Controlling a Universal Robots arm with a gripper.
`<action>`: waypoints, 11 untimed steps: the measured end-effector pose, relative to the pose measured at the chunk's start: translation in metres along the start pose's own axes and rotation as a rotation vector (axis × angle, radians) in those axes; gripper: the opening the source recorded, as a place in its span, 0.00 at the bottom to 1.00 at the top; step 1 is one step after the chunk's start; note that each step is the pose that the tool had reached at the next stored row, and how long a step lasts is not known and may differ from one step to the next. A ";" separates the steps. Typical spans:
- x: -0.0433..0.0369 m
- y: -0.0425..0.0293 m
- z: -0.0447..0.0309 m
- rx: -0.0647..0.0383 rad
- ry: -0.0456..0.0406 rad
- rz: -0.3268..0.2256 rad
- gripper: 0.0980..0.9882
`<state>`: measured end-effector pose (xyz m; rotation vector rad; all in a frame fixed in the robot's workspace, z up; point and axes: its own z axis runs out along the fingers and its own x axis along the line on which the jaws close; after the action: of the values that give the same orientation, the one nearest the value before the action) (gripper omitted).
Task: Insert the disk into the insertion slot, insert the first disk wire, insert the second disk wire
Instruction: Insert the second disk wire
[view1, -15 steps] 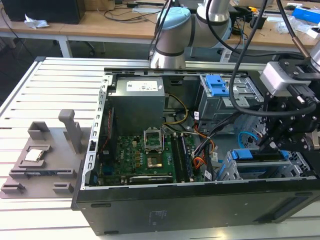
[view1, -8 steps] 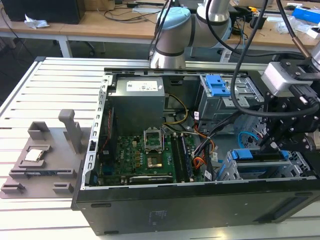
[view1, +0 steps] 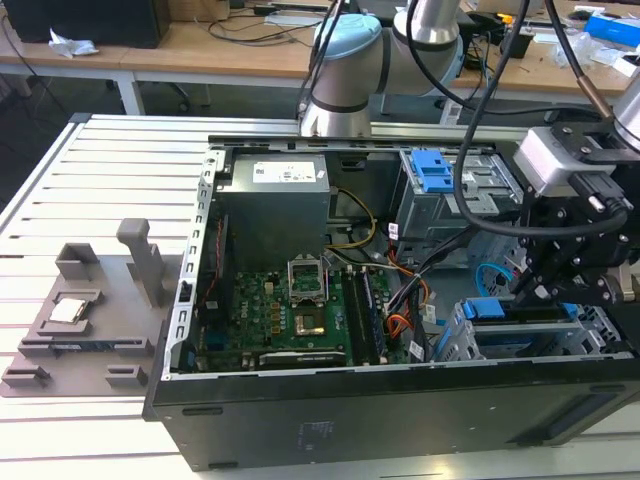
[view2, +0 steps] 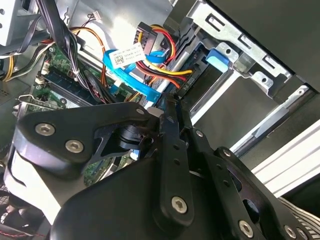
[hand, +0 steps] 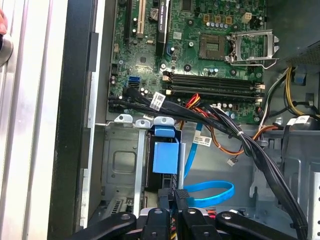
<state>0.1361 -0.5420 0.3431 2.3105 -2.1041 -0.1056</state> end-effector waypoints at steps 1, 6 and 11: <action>0.0000 0.0000 0.0000 0.000 0.0001 0.000 0.07; 0.0001 -0.0011 -0.0054 0.000 -0.0001 -0.002 0.07; 0.0006 -0.0043 -0.0008 -0.005 0.0000 -0.002 0.07</action>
<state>0.1405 -0.5423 0.3436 2.3096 -2.0993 -0.1107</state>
